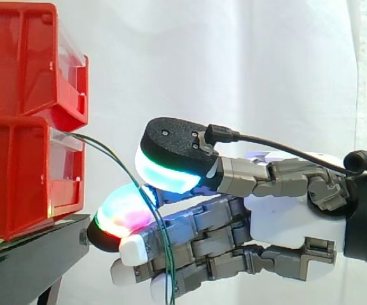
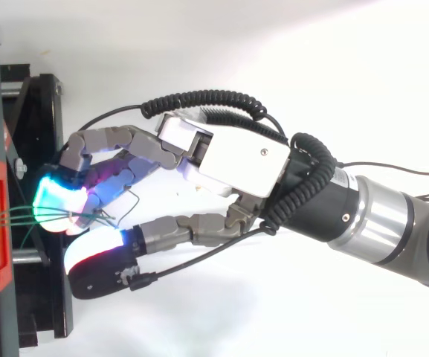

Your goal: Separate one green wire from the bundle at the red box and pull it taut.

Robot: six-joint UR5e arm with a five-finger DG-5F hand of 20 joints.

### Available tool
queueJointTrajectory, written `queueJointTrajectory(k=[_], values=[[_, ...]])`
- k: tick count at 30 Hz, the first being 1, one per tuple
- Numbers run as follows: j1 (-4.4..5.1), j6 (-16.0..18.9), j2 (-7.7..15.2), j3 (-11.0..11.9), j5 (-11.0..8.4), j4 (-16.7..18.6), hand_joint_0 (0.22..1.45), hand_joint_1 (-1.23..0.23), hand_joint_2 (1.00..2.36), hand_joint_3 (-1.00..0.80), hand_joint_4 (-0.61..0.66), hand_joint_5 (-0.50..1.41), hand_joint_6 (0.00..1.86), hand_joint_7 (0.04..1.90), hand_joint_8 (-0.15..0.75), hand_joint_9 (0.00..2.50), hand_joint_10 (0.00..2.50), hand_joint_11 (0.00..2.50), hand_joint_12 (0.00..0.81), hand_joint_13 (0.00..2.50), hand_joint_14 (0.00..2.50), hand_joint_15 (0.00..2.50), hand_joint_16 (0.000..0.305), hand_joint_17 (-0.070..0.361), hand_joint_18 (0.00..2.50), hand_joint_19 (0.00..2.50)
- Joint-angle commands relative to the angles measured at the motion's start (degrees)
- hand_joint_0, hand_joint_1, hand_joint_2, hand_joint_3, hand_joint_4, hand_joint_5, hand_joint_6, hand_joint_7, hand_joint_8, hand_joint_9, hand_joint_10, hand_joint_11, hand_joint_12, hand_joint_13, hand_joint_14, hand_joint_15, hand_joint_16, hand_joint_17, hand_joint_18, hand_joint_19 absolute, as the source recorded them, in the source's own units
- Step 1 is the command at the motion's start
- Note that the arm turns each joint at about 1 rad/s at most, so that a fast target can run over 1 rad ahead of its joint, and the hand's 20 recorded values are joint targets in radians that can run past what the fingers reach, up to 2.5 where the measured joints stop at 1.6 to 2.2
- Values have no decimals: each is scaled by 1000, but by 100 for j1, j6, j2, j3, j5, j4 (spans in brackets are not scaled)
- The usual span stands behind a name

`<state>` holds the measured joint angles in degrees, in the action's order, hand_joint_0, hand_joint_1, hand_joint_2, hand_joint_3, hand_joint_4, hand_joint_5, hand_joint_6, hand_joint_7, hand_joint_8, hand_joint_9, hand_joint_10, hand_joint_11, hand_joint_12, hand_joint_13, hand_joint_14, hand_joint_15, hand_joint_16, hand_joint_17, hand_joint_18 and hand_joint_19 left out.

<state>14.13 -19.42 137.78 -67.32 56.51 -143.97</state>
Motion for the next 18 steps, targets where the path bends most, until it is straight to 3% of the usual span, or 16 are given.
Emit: queueJointTrajectory(k=[1,6,12,18], values=[[2,8,-5,0,0,-26,612,-650,1011,-365,170,-125,762,1007,254,956,10,312,301,760,12,297,47,106,651,584],[11,34,-5,9,18,-26,588,-613,1005,-428,168,-137,839,975,263,995,13,339,302,769,12,299,48,107,657,592],[2,219,-5,105,26,-298,596,-542,1012,-340,149,-139,852,1020,265,988,12,357,308,773,13,308,48,109,668,591],[11,351,-102,158,26,-597,596,-634,1014,-233,169,-158,900,953,277,968,15,445,320,777,13,327,51,115,683,592]])
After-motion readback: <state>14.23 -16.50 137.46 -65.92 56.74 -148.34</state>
